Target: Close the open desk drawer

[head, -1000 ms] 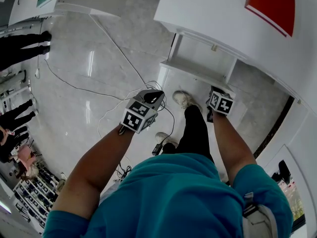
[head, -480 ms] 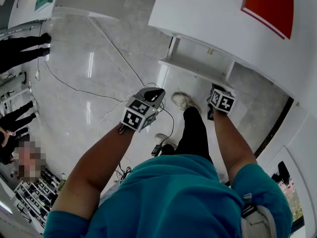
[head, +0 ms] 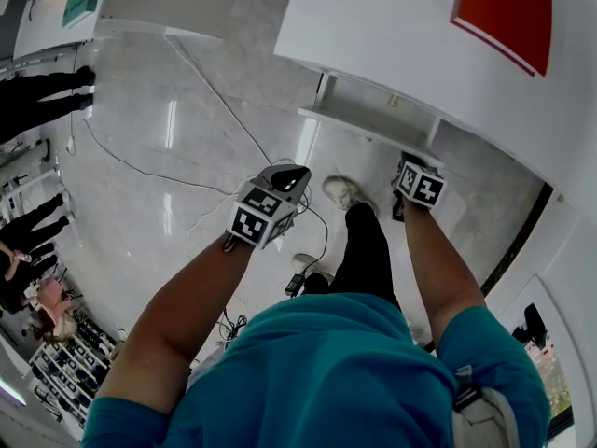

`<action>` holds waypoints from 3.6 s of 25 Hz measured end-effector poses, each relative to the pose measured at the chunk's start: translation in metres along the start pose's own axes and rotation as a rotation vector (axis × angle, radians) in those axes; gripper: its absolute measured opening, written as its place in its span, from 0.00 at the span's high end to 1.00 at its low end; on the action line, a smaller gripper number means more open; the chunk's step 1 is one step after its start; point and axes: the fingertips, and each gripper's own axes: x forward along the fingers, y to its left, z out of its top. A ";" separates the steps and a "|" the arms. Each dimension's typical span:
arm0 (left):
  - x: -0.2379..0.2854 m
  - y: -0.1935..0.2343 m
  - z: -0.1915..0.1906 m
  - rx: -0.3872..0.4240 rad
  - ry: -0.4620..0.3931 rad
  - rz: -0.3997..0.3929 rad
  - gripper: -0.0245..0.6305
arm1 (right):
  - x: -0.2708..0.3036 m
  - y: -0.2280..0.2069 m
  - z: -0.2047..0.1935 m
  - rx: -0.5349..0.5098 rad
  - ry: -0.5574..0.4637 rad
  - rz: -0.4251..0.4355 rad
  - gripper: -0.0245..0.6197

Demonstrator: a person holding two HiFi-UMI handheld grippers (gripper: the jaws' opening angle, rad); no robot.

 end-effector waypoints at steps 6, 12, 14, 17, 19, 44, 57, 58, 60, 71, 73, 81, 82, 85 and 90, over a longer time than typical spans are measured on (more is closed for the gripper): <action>0.003 0.001 0.001 -0.003 0.006 -0.002 0.94 | 0.006 -0.005 0.014 0.013 -0.020 -0.009 0.93; 0.004 0.005 0.002 -0.011 0.004 0.004 0.94 | 0.011 -0.004 0.021 0.025 -0.026 -0.007 0.93; 0.005 0.007 0.002 -0.011 0.005 0.005 0.94 | 0.014 -0.006 0.026 0.030 -0.030 -0.007 0.93; 0.007 0.008 0.003 -0.009 0.009 0.004 0.94 | 0.017 -0.007 0.031 0.036 -0.037 -0.008 0.93; 0.008 0.009 0.004 -0.011 0.008 0.003 0.94 | 0.019 -0.009 0.035 0.037 -0.046 -0.007 0.93; 0.011 0.022 0.005 -0.049 0.010 0.015 0.94 | 0.040 -0.021 0.114 0.098 -0.158 -0.051 0.93; -0.007 0.015 0.007 -0.082 -0.028 0.043 0.94 | 0.031 -0.022 0.103 -0.060 -0.103 -0.048 0.93; -0.012 0.014 0.007 -0.088 -0.034 0.049 0.94 | 0.028 -0.021 0.096 -0.077 -0.084 -0.045 0.93; -0.024 0.014 0.008 -0.106 -0.053 0.068 0.94 | 0.021 -0.013 0.083 -0.120 -0.045 -0.029 0.93; -0.133 0.024 -0.014 -0.252 -0.217 0.245 0.94 | -0.026 0.110 0.040 -0.422 0.089 0.198 0.93; -0.158 0.027 -0.025 -0.302 -0.264 0.296 0.94 | -0.032 0.151 0.046 -0.509 0.086 0.266 0.93; -0.269 0.006 -0.112 -0.501 -0.420 0.446 0.94 | -0.082 0.305 0.033 -0.705 0.071 0.489 0.93; -0.283 0.001 -0.127 -0.531 -0.437 0.465 0.94 | -0.090 0.326 0.031 -0.736 0.068 0.518 0.93; -0.323 -0.011 -0.167 -0.624 -0.519 0.535 0.94 | -0.115 0.390 0.027 -0.846 0.046 0.596 0.93; -0.402 -0.031 -0.230 -0.692 -0.650 0.661 0.94 | -0.169 0.479 -0.011 -0.969 0.032 0.714 0.93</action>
